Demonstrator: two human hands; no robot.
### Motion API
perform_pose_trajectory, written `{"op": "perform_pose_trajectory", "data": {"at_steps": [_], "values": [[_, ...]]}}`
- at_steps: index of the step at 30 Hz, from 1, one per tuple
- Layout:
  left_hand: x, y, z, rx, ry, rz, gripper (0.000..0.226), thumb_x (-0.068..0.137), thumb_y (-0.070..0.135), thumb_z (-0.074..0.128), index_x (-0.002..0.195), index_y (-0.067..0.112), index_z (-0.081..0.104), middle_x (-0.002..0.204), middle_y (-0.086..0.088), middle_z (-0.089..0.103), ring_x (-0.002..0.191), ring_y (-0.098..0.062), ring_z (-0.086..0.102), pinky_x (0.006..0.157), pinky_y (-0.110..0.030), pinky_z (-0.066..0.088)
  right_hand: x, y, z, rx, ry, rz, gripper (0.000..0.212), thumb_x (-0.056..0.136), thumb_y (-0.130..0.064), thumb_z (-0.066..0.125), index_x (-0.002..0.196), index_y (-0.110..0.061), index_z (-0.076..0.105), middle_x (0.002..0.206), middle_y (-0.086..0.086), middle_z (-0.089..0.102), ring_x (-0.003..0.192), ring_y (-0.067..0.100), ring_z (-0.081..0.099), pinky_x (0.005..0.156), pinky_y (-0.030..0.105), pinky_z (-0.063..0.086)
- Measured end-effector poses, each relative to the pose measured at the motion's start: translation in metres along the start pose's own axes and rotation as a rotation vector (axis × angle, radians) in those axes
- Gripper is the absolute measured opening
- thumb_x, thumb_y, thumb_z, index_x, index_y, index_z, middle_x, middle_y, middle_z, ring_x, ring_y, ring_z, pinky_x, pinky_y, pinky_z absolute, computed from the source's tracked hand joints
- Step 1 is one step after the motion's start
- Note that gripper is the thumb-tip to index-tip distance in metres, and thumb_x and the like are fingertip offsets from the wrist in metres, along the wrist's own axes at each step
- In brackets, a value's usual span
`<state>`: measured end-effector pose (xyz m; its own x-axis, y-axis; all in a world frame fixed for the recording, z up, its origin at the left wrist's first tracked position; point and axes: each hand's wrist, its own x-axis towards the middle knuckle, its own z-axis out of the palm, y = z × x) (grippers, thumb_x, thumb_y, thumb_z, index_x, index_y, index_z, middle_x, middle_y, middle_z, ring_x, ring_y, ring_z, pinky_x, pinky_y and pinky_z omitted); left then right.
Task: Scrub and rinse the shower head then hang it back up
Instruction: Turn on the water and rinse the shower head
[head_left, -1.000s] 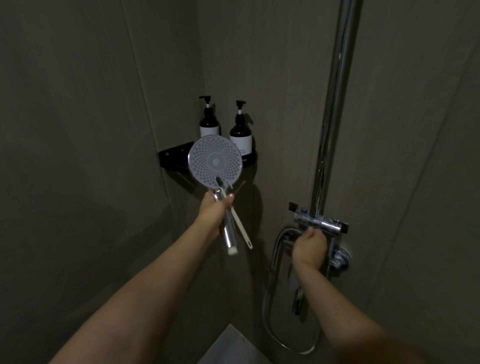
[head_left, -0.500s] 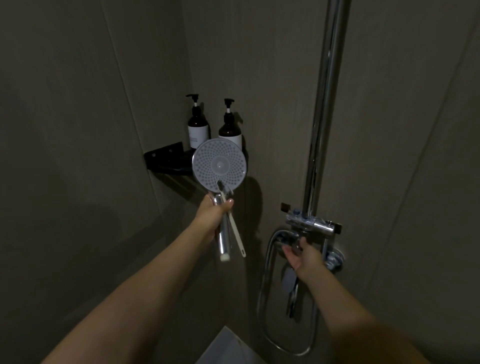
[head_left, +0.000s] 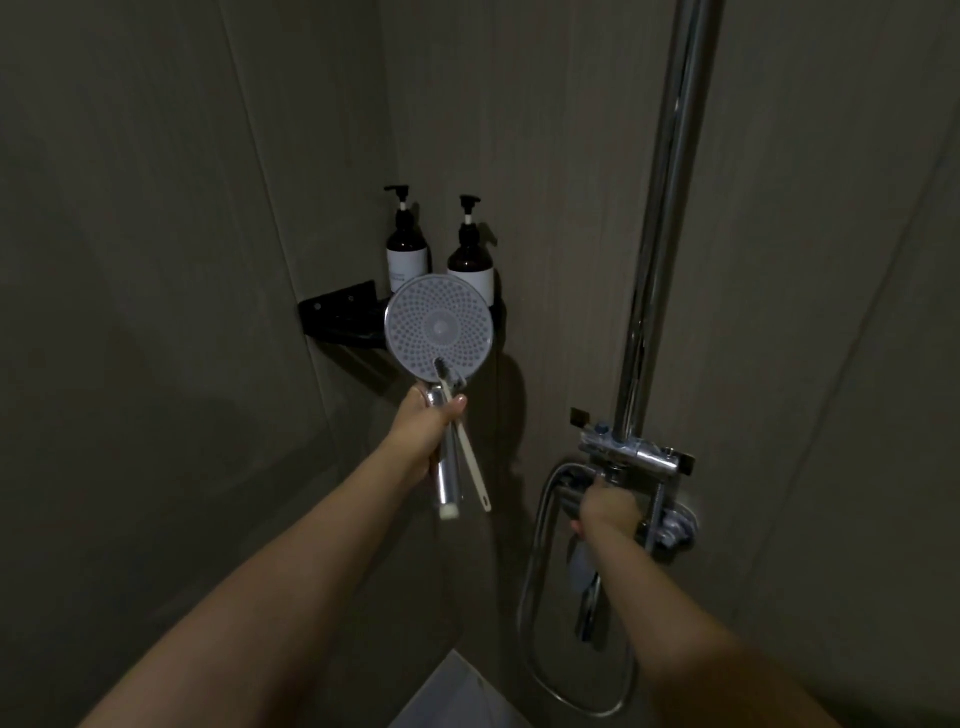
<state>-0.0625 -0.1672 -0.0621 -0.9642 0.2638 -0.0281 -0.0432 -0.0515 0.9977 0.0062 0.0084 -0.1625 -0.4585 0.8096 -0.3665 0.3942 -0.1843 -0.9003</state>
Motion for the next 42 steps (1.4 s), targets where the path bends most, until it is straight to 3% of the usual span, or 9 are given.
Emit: {"op": "perform_pose_trajectory", "data": {"at_steps": [4,10,14,25,28,31,36,39,42], "values": [[-0.001,0.003,0.003,-0.001,-0.009,0.015,0.029,0.089,0.006,0.055,0.117,0.013,0.049,0.094,-0.004,0.061,0.085,-0.019,0.06,0.082,-0.037,0.051,-0.002,-0.005,-0.002,-0.056,-0.007,0.041,0.042,0.098,-0.027,0.039,0.113,0.008,0.056,0.108,0.023,0.062,0.081,0.037,0.067,0.036,0.029,0.046],[-0.007,0.006,0.011,-0.013,-0.027,0.009,0.027,0.091,0.005,0.053,0.117,0.013,0.048,0.093,-0.004,0.059,0.084,-0.018,0.058,0.08,-0.034,0.05,-0.003,0.001,-0.006,-0.19,0.014,-0.063,0.05,0.097,-0.034,0.037,0.095,0.009,0.063,0.095,0.025,0.066,0.084,0.036,0.067,0.078,0.046,0.056],[-0.01,0.006,0.017,-0.015,-0.031,-0.002,0.025,0.091,0.004,0.052,0.113,0.015,0.048,0.097,-0.009,0.058,0.091,-0.024,0.056,0.092,-0.044,0.047,-0.006,0.013,-0.009,-0.246,0.072,-0.111,0.053,0.094,-0.04,0.043,0.091,0.008,0.064,0.098,0.026,0.067,0.092,0.035,0.064,0.068,0.029,0.042],[-0.011,0.007,0.02,0.012,-0.047,0.011,0.026,0.09,0.004,0.054,0.113,0.014,0.051,0.107,-0.013,0.059,0.1,-0.028,0.057,0.099,-0.047,0.046,-0.008,0.014,-0.009,-0.223,0.15,-0.139,0.049,0.091,-0.036,0.052,0.096,0.01,0.064,0.102,0.028,0.066,0.097,0.038,0.062,0.071,0.033,0.044],[-0.01,0.006,0.02,-0.003,-0.039,0.008,0.025,0.09,0.004,0.054,0.113,0.013,0.051,0.097,-0.011,0.061,0.09,-0.024,0.059,0.091,-0.044,0.049,-0.008,0.011,-0.009,-0.204,0.151,-0.131,0.049,0.092,-0.035,0.05,0.099,0.012,0.063,0.104,0.03,0.065,0.099,0.04,0.061,0.076,0.036,0.048],[-0.009,0.005,0.019,-0.016,-0.045,-0.002,0.027,0.09,0.004,0.054,0.116,0.011,0.05,0.086,-0.004,0.06,0.079,-0.018,0.059,0.082,-0.038,0.051,-0.008,0.012,-0.009,-0.196,0.139,-0.135,0.048,0.094,-0.035,0.048,0.096,0.011,0.063,0.102,0.029,0.065,0.092,0.037,0.063,0.067,0.031,0.042],[-0.01,0.001,0.02,-0.022,-0.04,-0.015,0.024,0.09,0.004,0.053,0.112,0.012,0.051,0.092,-0.008,0.06,0.087,-0.023,0.059,0.093,-0.045,0.048,-0.007,0.011,-0.01,-0.182,0.141,-0.133,0.046,0.094,-0.034,0.048,0.094,0.01,0.064,0.1,0.028,0.067,0.092,0.036,0.064,0.065,0.028,0.039],[-0.01,-0.001,0.022,-0.023,-0.034,-0.029,0.024,0.09,0.004,0.054,0.112,0.013,0.051,0.094,-0.01,0.059,0.089,-0.025,0.058,0.094,-0.046,0.048,-0.005,0.01,-0.009,-0.052,0.075,-0.05,0.045,0.093,-0.035,0.048,0.097,0.008,0.063,0.097,0.026,0.066,0.09,0.037,0.064,0.071,0.038,0.052],[-0.009,-0.001,0.022,-0.034,-0.04,-0.037,0.029,0.09,0.005,0.053,0.119,0.01,0.049,0.088,-0.006,0.059,0.079,-0.02,0.058,0.084,-0.041,0.05,0.002,0.014,-0.007,0.549,-0.2,0.211,0.027,0.094,-0.028,0.049,0.1,-0.003,0.055,0.084,0.018,0.061,0.073,0.03,0.06,0.057,0.035,0.056]]}}
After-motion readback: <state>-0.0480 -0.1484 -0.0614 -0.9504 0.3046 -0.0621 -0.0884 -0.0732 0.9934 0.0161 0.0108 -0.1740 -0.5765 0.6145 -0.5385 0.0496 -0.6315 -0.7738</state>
